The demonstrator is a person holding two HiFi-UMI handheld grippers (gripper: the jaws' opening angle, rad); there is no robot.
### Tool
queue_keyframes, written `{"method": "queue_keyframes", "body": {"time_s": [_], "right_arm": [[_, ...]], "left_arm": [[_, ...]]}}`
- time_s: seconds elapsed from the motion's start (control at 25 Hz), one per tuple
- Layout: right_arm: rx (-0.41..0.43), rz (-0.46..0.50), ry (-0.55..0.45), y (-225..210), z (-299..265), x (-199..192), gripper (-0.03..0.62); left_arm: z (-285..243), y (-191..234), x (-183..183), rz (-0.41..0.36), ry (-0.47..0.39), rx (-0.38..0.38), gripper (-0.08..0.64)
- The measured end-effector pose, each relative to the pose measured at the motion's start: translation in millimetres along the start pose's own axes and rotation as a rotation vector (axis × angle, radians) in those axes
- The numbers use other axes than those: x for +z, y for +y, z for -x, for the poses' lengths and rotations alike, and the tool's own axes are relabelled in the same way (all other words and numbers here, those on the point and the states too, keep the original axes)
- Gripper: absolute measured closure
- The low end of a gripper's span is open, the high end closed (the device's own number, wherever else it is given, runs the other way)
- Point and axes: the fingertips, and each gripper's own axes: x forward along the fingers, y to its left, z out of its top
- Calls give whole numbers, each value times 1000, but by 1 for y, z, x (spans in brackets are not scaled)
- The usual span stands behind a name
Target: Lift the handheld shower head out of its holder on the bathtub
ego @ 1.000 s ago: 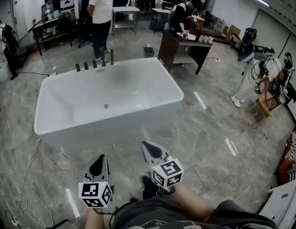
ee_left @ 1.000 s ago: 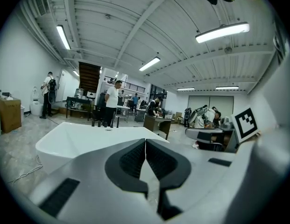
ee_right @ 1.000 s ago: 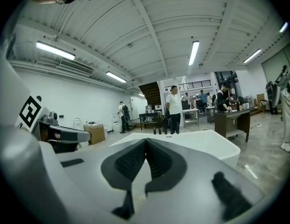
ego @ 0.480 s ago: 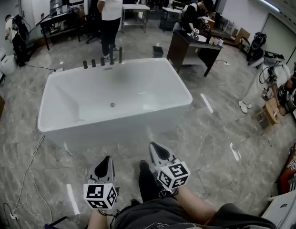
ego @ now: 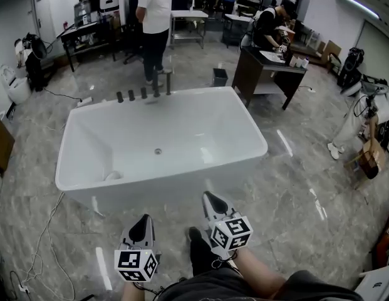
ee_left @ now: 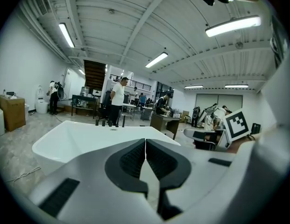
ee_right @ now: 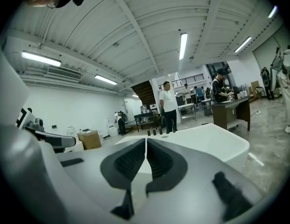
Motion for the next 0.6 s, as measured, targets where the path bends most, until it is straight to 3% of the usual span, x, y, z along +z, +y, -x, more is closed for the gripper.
{"method": "queue_keyframes", "body": {"time_s": [0.6], "right_arm": [[44,-38,61,-109,-149,43,565]], "left_arm": [[-159,29,62,39,10,82,543]]}}
